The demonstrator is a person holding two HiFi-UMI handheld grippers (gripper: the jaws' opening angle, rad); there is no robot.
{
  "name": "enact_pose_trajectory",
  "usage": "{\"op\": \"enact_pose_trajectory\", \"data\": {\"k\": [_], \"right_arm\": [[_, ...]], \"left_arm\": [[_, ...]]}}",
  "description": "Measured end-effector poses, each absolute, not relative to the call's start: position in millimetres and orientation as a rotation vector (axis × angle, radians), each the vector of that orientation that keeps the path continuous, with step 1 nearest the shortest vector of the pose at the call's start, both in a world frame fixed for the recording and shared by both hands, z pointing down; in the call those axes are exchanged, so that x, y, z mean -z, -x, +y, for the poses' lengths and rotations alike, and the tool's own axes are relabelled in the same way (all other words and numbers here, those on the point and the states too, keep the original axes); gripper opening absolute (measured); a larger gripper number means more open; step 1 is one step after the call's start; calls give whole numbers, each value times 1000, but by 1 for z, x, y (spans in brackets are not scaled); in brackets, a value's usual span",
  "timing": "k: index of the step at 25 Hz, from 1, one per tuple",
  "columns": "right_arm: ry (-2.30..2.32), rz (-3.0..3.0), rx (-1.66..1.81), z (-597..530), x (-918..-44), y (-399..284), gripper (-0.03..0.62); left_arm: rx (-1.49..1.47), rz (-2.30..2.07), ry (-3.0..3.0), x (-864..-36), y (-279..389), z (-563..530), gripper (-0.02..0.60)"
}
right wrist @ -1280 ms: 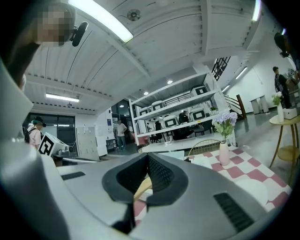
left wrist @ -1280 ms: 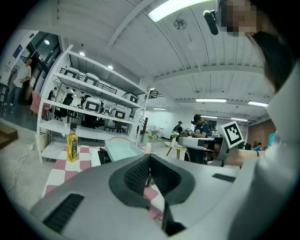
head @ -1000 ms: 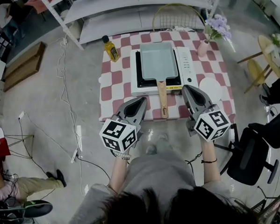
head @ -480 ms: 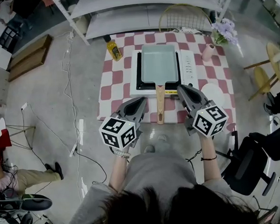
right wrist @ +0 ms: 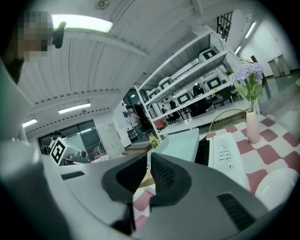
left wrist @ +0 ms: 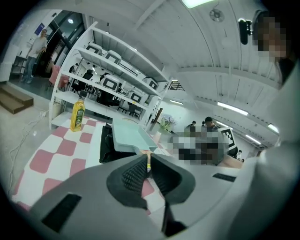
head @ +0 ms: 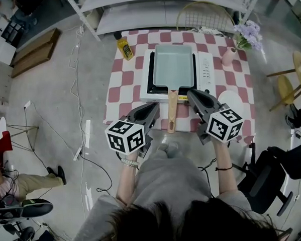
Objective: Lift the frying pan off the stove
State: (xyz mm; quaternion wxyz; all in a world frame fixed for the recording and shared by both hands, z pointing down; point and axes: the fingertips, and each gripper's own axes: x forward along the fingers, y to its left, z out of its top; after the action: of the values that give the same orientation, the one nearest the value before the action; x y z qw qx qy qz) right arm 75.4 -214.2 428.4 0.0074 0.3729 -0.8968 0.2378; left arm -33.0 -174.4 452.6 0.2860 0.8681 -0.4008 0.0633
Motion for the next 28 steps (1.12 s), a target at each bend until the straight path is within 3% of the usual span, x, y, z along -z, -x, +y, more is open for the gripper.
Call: {"op": "enact_pose_trajectory", "data": {"k": [5,8,11,28], "right_arm": [[-1165,-2788,-853,-218,-436,-73,26],[-1153,-2777,-953,-220,-444,-69,75],[-1153,-2766,-1014,-222,-449,-68,80],[-1085,-2726,-1364,-229,-475,-56,183]], "left_arm": [[-169,-993,-2272,-460,29,-172,29],[-158,-954,-2247,-464,28,-172,29],[-144,-915,-2228,-467,26,-174,34],[1,-686,-2075,-474,8,-174,175]]}}
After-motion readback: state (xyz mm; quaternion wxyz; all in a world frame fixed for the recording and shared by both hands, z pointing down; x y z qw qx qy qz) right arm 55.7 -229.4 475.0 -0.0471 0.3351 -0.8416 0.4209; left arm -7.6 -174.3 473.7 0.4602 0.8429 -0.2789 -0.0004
